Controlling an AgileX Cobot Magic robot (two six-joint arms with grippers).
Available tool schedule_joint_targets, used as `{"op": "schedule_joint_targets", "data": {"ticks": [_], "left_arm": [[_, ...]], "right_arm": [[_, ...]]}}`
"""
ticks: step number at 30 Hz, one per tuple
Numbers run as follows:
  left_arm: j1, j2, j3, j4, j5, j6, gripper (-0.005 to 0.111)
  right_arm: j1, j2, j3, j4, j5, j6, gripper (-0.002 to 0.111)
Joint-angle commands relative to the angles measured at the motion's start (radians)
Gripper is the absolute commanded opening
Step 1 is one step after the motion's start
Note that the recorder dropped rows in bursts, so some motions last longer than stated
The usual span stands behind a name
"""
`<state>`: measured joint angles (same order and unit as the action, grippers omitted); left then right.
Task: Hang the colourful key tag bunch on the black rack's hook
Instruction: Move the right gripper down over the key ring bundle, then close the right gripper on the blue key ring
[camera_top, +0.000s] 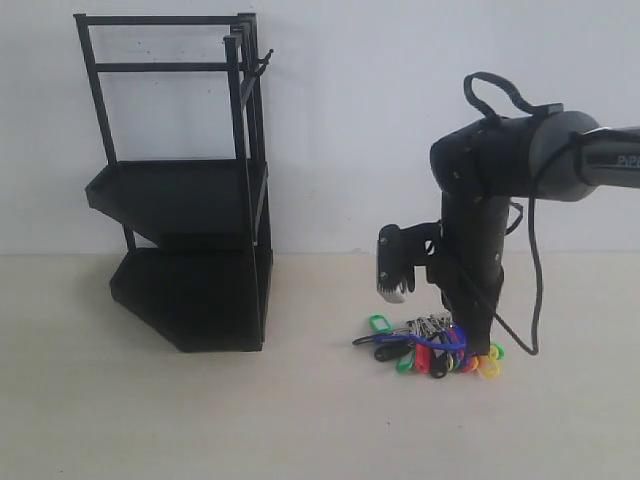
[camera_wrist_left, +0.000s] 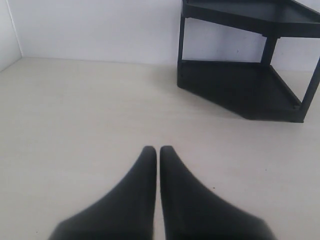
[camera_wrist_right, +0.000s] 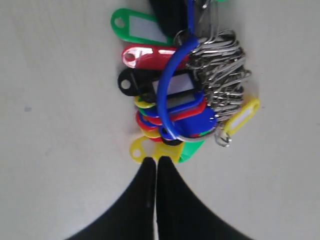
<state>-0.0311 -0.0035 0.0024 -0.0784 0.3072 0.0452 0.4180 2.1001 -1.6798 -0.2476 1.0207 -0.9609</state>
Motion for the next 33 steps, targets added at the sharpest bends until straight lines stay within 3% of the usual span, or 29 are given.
{"op": "schedule_joint_targets", "data": {"ticks": [1, 6, 8, 12, 13, 20, 27, 33], "left_arm": [[0.003, 0.004, -0.002, -0.002, -0.011, 0.000, 0.004], [0.003, 0.004, -0.002, -0.002, -0.011, 0.000, 0.004], [0.003, 0.004, -0.002, -0.002, -0.011, 0.000, 0.004], [0.003, 0.004, -0.002, -0.002, -0.011, 0.000, 0.004], [0.003, 0.004, -0.002, -0.002, -0.011, 0.000, 0.004], [0.003, 0.004, -0.002, -0.002, -0.011, 0.000, 0.004], [0.003, 0.004, -0.002, -0.002, -0.011, 0.000, 0.004], [0.003, 0.004, -0.002, -0.002, -0.011, 0.000, 0.004]], "right_arm": [[-0.010, 0.007, -0.007, 0.076, 0.022, -0.018, 0.000], [-0.010, 0.005, -0.007, 0.086, -0.069, 0.133, 0.002], [-0.010, 0.005, -0.007, 0.088, -0.074, 0.136, 0.013], [-0.010, 0.005, -0.007, 0.085, -0.091, 0.136, 0.047], [-0.010, 0.005, -0.007, 0.085, -0.099, 0.136, 0.050], [-0.010, 0.005, -0.007, 0.085, -0.150, 0.124, 0.027], [-0.010, 0.067, -0.007, 0.093, -0.136, 0.121, 0.043], [-0.010, 0.146, -0.007, 0.093, -0.180, 0.124, 0.043]]}}
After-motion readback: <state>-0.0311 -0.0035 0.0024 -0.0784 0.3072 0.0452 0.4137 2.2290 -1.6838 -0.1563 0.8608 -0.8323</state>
